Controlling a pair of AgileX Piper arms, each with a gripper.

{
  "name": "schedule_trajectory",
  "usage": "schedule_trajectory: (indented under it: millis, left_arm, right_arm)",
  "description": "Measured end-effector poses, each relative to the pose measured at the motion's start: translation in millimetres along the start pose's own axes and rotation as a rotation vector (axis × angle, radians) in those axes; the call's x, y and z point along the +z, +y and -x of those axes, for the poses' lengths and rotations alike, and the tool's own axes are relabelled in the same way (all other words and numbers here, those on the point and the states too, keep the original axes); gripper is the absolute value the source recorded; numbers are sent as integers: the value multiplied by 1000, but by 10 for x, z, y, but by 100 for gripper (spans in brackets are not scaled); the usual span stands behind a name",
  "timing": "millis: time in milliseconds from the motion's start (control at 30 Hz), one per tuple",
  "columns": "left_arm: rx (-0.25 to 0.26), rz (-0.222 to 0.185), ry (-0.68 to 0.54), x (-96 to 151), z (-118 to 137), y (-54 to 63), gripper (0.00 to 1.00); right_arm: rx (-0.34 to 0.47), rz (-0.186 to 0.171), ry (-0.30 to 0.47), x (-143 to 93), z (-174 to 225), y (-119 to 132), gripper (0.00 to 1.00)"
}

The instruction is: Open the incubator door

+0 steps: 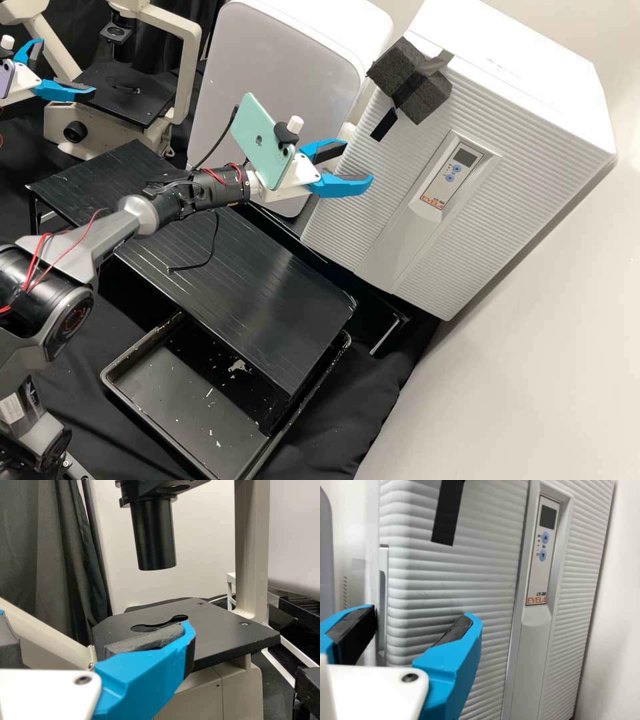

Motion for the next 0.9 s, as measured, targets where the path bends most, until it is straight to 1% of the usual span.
schedule_trajectory:
  millis: [167,400,533,600,667,733,833,900]
  left_arm:
    - [0,0,0,0,0,0,100]
    - [0,0,0,0,0,0,100]
    - [0,0,0,0,0,0,100]
    - [0,0,0,0,0,0,100]
    - [0,0,0,0,0,0,100]
    - [0,0,0,0,0,0,100]
    - [0,0,0,0,0,0,100]
    - [0,0,0,0,0,0,100]
  right_arm:
    - [-2,11,1,-1,0,-2,0]
    - [-15,6,4,9,15,8,0]
    - [-33,-11,5,67,27,85,0]
    - [-39,-35,3,98,24,142,0]
    - [-54,-42,10,121,28,163,0]
    - [-62,-38,12,144,28,170,0]
    - [-63,-49,18,157,48,206,0]
    - [-64,-47,19,166,57,204,0]
